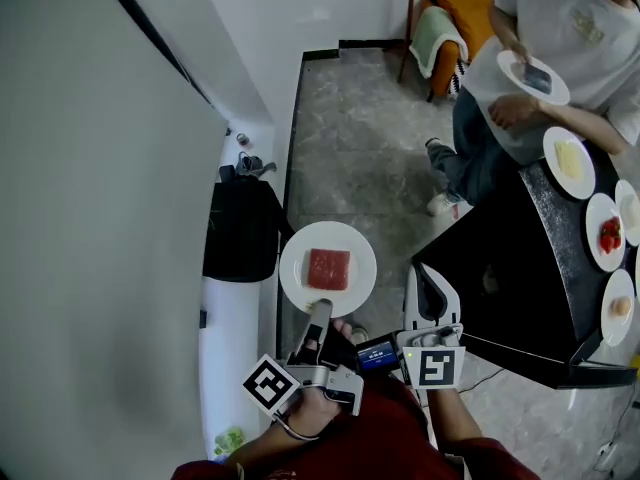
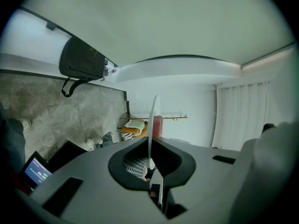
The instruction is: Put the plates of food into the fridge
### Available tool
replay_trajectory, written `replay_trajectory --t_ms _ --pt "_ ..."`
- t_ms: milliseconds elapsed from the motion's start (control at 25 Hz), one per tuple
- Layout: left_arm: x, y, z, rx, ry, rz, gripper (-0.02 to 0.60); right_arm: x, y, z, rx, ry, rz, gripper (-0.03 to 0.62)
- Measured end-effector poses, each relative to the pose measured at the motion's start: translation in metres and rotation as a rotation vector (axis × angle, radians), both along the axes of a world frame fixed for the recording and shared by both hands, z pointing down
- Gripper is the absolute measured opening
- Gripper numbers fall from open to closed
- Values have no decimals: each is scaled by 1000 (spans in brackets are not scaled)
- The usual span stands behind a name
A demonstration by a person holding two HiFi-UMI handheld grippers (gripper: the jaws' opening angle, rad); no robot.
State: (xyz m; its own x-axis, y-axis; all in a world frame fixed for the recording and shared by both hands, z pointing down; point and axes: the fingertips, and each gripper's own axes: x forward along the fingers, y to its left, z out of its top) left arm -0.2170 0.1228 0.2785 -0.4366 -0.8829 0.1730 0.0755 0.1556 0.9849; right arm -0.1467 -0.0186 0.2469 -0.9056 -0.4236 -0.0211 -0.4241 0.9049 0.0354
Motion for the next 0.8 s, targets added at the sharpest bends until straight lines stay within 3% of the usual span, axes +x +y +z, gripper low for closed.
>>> replay_trajectory --t_ms 400,800 --pt "27 -65 1 1 26 222 17 52 -48 0 0 -9 232 11" --pt "50 -110 10 -9 36 548 17 104 -59 -1 -5 4 558 11"
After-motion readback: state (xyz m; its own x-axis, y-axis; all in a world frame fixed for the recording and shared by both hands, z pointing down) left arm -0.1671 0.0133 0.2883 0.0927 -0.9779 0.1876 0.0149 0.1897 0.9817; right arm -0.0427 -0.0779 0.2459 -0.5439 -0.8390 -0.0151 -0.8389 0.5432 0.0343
